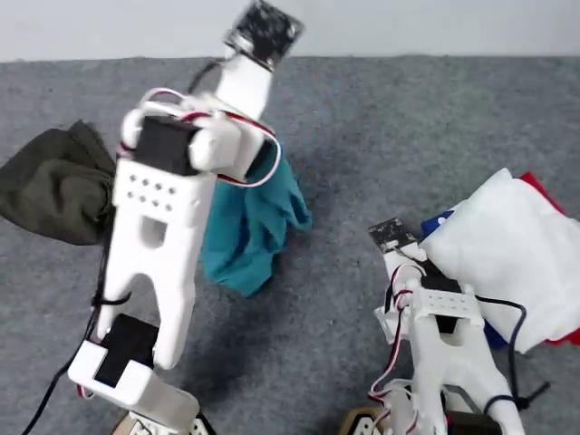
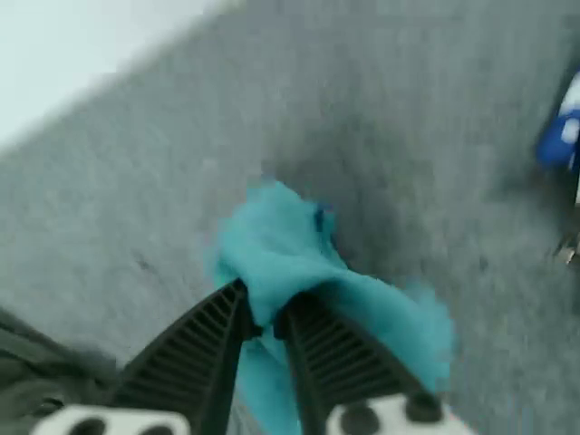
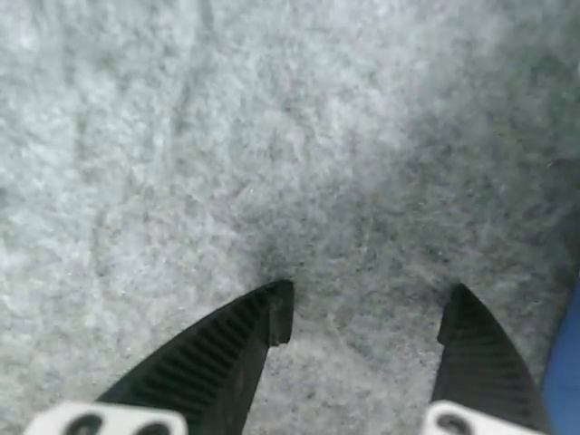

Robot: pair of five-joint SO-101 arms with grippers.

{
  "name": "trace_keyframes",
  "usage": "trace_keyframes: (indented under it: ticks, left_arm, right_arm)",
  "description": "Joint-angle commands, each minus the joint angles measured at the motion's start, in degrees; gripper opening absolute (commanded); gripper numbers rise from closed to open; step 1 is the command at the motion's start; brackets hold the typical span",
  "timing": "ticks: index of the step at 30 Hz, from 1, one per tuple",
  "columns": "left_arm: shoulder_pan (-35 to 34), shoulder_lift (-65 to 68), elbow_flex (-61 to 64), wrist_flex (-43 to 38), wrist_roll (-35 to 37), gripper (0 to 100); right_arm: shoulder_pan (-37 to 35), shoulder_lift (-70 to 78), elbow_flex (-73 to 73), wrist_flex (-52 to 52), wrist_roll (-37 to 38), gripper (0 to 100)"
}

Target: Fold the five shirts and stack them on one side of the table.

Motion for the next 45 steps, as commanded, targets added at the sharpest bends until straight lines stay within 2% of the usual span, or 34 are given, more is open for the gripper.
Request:
trace_keyframes:
  ticks: [1, 6, 9, 16, 22, 28, 36, 45]
  left_arm:
    - [-1.67, -2.37, 3.91, -2.73, -0.18, 1]
    - [-8.88, -2.46, 4.26, -4.84, 0.18, 1]
    - [-13.27, -2.46, 4.62, -4.31, 0.26, 1]
    - [-25.23, -1.76, 10.33, -4.13, 0.18, 1]
    - [-30.51, -2.37, 23.34, -8.18, 0.18, 1]
    - [-32.44, -2.46, 25.36, -7.21, 0.26, 2]
    - [-32.44, -2.46, 24.84, -5.01, -0.09, 2]
    - [-32.35, -2.46, 24.84, -5.19, -0.09, 2]
  right_arm:
    - [2.86, 0.84, -3.34, 3.12, -2.99, 30.3]
    - [2.86, 0.92, -14.33, 9.36, -14.68, 30.3]
    - [-1.80, 1.45, -19.87, 11.82, -19.96, 30.3]
    - [-21.23, 1.45, -24.35, 9.80, -20.22, 30.3]
    - [-30.11, 2.68, -32.79, 1.36, -20.75, 30.3]
    - [-31.25, 18.42, -45.80, -1.98, -30.15, 30.3]
    - [-31.60, 49.98, -73.85, -2.24, -26.02, 30.2]
    - [-31.87, 74.33, -106.99, 11.91, -23.91, 30.2]
